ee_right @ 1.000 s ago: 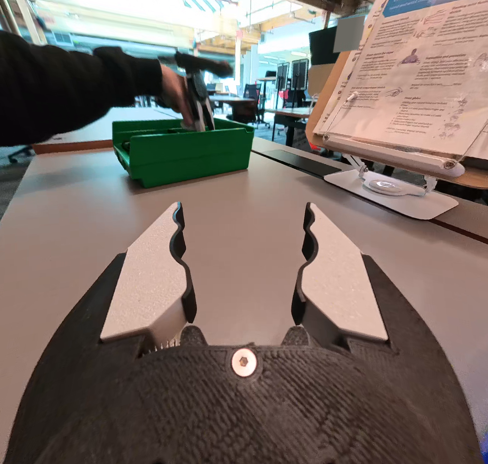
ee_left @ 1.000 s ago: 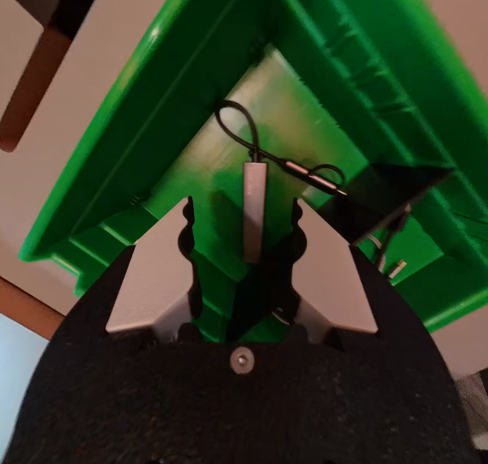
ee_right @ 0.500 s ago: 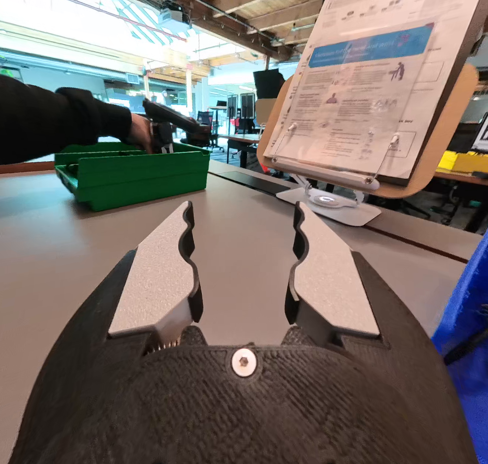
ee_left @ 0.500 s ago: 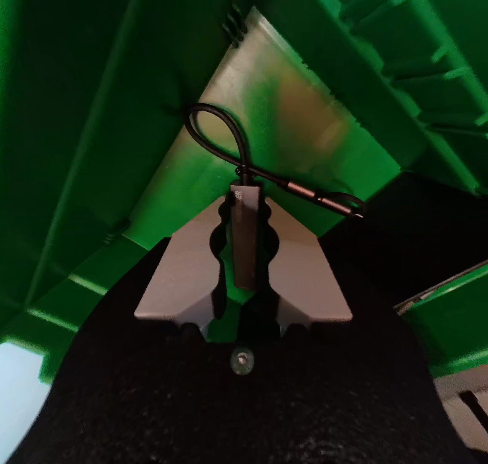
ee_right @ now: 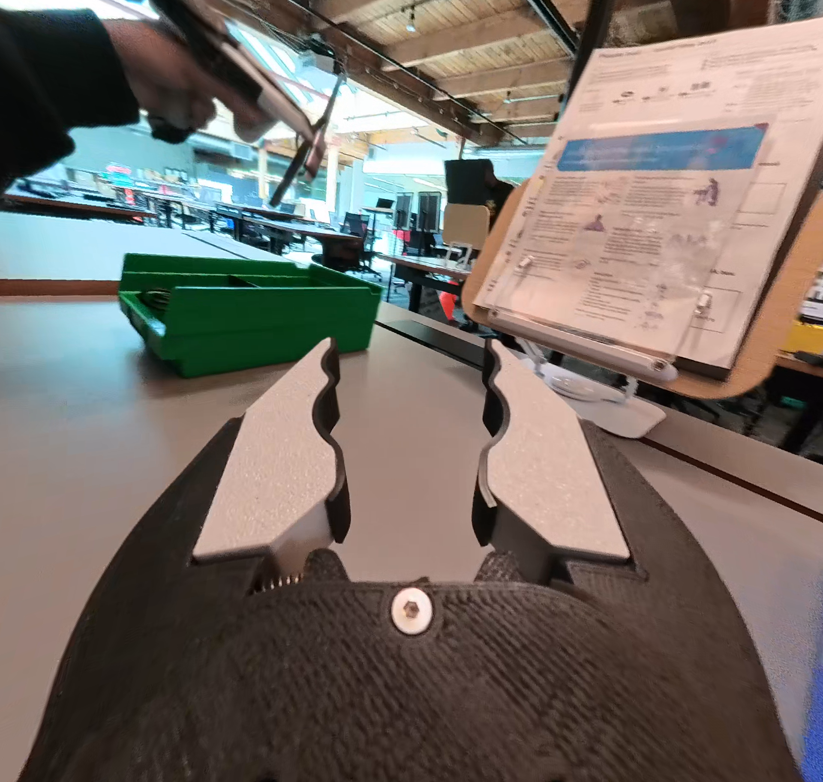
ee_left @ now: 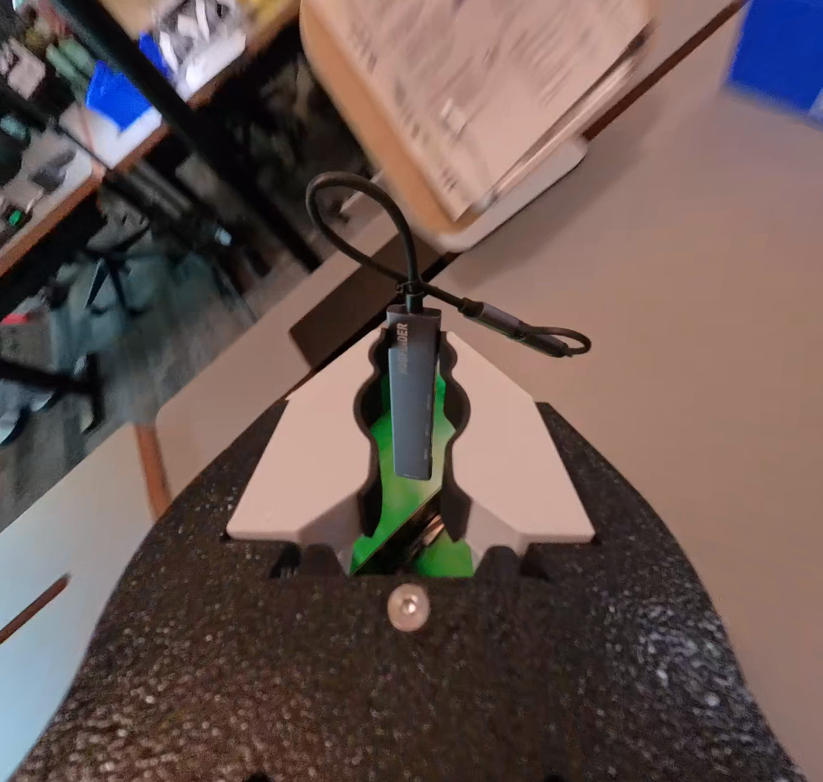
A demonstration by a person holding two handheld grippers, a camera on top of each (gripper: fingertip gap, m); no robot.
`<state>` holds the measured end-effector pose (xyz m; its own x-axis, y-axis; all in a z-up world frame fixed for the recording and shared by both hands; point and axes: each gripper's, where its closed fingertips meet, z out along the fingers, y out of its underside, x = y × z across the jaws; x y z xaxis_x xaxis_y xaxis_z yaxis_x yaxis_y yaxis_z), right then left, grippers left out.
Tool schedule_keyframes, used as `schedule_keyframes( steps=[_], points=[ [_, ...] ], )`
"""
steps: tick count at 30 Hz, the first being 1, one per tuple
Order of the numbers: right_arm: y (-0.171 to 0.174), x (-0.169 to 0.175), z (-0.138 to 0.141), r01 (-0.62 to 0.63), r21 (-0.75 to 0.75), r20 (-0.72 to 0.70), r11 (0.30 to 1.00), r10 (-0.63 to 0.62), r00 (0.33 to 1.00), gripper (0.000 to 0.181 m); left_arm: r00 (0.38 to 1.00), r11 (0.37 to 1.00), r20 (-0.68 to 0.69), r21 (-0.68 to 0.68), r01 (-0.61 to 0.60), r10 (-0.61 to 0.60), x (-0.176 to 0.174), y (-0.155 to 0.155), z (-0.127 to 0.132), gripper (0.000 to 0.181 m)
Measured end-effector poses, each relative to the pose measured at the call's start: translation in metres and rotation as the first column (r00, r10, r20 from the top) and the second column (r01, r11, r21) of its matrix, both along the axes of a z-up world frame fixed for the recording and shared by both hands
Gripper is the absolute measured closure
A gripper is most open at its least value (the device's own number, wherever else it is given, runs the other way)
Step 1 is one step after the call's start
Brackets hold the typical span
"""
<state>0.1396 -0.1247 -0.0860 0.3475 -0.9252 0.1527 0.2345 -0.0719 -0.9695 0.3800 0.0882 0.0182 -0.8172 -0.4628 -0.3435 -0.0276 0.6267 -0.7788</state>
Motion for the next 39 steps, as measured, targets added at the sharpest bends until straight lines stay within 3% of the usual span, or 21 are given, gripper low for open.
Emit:
schedule_keyframes(
  steps=[1,3,5,9,12,14,17,20,23,26,29,33,37,39],
  points=[
    [0.01,0.0,0.001,-0.027,0.0,0.005,1.0,0.027,1.0,0.116,0.999,0.997,0.006,-0.062,0.041,-0.041,-0.019,-0.01,0.015,0.161],
    [0.031,0.002,0.006,-0.095,0.004,0.026,0.995,0.095,0.995,0.112,0.988,0.971,-0.016,-0.188,0.146,-0.151,-0.062,-0.034,0.031,0.161],
    [0.053,0.007,0.009,-0.181,0.029,0.028,0.983,0.18,0.983,0.106,0.957,0.916,-0.083,-0.325,0.237,-0.277,-0.106,-0.061,0.031,0.161],
    [0.093,0.007,0.012,-0.378,0.17,0.003,0.91,0.383,0.924,0.103,0.79,0.749,-0.214,-0.526,0.403,-0.575,-0.197,-0.116,-0.003,0.161],
    [0.105,-0.007,0.015,-0.489,0.214,0.017,0.846,0.498,0.867,0.106,0.659,0.641,-0.252,-0.622,0.45,-0.708,-0.244,-0.145,-0.03,0.16],
    [0.1,-0.011,0.011,-0.495,0.216,0.01,0.842,0.505,0.863,0.123,0.596,0.569,-0.241,-0.686,0.454,-0.766,-0.259,-0.155,-0.04,0.162],
    [0.084,-0.014,0.014,-0.462,0.233,0.043,0.856,0.466,0.884,0.155,0.543,0.468,-0.231,-0.81,0.353,-0.808,-0.256,-0.161,-0.046,0.161],
    [0.071,-0.008,0.013,-0.409,0.279,0.016,0.869,0.422,0.907,0.158,0.511,0.374,-0.227,-0.904,0.205,-0.829,-0.241,-0.157,-0.05,0.161],
    [0.069,0.003,-0.002,-0.358,0.282,-0.085,0.89,0.395,0.915,0.159,0.518,0.379,-0.264,-0.917,0.128,-0.814,-0.229,-0.157,-0.063,0.161],
    [0.072,0.006,-0.005,-0.378,0.395,-0.117,0.838,0.453,0.883,0.159,0.547,0.369,-0.266,-0.926,0.086,-0.794,-0.218,-0.157,-0.064,0.158],
    [0.064,0.009,0.006,-0.385,0.587,-0.051,0.712,0.507,0.86,0.159,0.588,0.381,-0.252,-0.919,0.104,-0.769,-0.214,-0.159,-0.067,0.144],
    [0.051,0.014,0.013,-0.378,0.75,0.03,0.544,0.542,0.84,0.159,0.623,0.482,-0.297,-0.864,0.149,-0.724,-0.213,-0.165,-0.08,0.135],
    [0.065,0.014,0.005,-0.373,0.685,-0.038,0.625,0.543,0.839,0.159,0.648,0.553,-0.327,-0.814,0.177,-0.689,-0.216,-0.17,-0.092,0.137],
    [0.071,0.014,0.002,-0.373,0.65,-0.061,0.662,0.535,0.843,0.159,0.631,0.547,-0.316,-0.811,0.207,-0.708,-0.223,-0.171,-0.092,0.149]
  ],
)
